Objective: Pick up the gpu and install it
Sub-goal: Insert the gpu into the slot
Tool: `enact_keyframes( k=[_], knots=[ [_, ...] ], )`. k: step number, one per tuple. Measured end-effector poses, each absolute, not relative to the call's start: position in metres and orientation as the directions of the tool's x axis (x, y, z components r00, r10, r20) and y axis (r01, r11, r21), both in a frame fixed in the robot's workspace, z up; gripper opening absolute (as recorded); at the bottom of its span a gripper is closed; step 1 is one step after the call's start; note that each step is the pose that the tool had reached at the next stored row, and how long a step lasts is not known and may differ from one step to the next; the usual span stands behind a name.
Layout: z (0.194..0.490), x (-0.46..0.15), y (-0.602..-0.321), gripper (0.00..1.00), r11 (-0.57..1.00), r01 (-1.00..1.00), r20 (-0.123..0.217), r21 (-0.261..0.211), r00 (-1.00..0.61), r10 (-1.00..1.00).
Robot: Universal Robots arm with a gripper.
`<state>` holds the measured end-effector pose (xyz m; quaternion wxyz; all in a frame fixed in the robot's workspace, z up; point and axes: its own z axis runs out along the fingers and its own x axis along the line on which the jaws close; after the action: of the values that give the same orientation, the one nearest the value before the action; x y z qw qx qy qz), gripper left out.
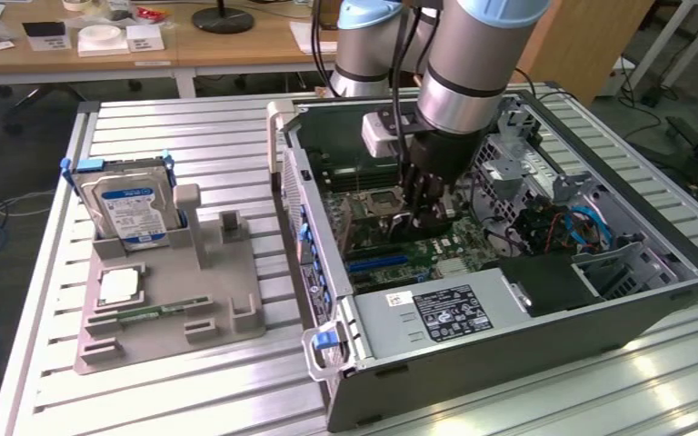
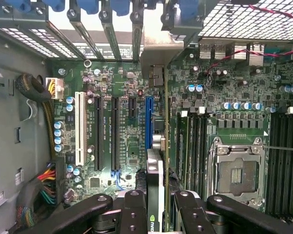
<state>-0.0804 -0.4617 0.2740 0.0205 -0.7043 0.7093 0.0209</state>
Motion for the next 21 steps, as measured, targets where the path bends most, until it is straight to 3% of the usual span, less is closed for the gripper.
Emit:
enact_keyframes(
  k=[21],
  knots=[
    [0.2697, -0.0867, -0.4643, 0.27, -0.004, -1.0, -0.059, 0.001, 0.004, -0.998]
  ],
)
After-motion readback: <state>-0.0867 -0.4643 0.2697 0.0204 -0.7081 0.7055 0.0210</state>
